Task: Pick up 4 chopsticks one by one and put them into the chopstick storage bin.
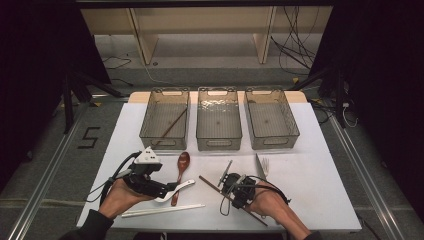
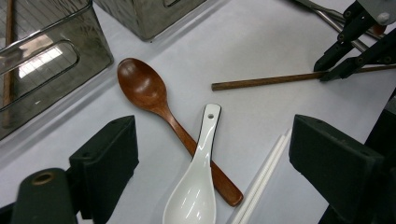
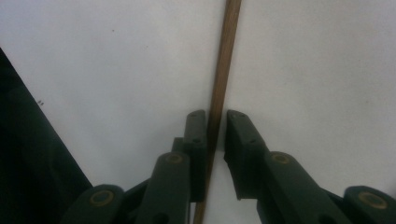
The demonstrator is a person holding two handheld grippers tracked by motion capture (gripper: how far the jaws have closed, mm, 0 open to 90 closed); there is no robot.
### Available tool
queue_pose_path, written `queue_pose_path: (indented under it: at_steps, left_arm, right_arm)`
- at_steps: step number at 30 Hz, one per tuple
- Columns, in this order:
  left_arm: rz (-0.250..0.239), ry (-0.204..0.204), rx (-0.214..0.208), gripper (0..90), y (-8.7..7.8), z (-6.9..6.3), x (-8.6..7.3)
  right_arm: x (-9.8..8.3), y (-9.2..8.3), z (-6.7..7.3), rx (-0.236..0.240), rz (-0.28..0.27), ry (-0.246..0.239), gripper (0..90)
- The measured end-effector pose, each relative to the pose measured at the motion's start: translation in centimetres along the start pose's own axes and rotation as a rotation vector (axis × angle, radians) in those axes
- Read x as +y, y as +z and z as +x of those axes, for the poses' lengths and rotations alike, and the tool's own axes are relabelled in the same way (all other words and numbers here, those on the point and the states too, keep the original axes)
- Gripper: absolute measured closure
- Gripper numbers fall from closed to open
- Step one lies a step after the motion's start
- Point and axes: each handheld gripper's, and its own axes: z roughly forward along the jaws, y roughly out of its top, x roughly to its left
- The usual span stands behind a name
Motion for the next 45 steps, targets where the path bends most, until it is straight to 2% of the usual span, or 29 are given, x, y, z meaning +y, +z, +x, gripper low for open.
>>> queue_pose_path:
  at_steps: [4, 11, 16, 22, 26, 33, 35, 41, 44, 45]
  left_arm:
    - [0.000, 0.003, 0.003, 15.1, 0.0, 0.0, 0.0]
    - [0.009, 0.006, 0.006, 15.2, 0.2, 0.0, -0.1]
    - [0.012, 0.016, 0.011, 15.2, 0.3, 0.0, -0.2]
    - [0.014, 0.014, 0.008, 15.3, 0.4, 0.1, -0.2]
    - [0.013, 0.019, 0.003, 15.3, 0.5, 0.0, -0.2]
    - [0.013, 0.051, -0.020, 15.3, 0.6, -0.5, 0.2]
    - [0.027, 0.069, -0.030, 15.3, 0.5, -0.6, 0.4]
    - [0.069, 0.102, -0.076, 15.4, 1.1, -1.3, 1.3]
    - [0.090, 0.141, -0.103, 15.5, 1.4, -1.8, 1.9]
    - [0.094, 0.143, -0.113, 15.6, 1.5, -2.0, 2.1]
  right_arm:
    - [0.3, 0.0, 0.1, -0.001, 0.020, 0.012, 84.2]
    - [0.4, 0.0, 0.5, -0.024, 0.028, 0.037, 85.3]
    - [0.3, -0.2, 0.5, -0.010, 0.031, 0.026, 85.6]
    - [0.0, -1.3, 0.5, -0.012, -0.004, -0.009, 85.8]
    - [-0.3, -2.2, 0.4, -0.024, -0.052, -0.020, 85.8]
    - [-0.6, -3.8, 1.0, -0.051, -0.109, -0.111, 85.7]
    - [-0.6, -4.0, 1.4, -0.052, -0.113, -0.124, 85.7]
    - [-0.4, -4.4, 2.3, -0.059, -0.126, -0.206, 85.7]
    - [-0.3, -4.6, 2.6, -0.062, -0.129, -0.226, 85.7]
    - [-0.3, -4.6, 2.7, -0.065, -0.135, -0.229, 85.7]
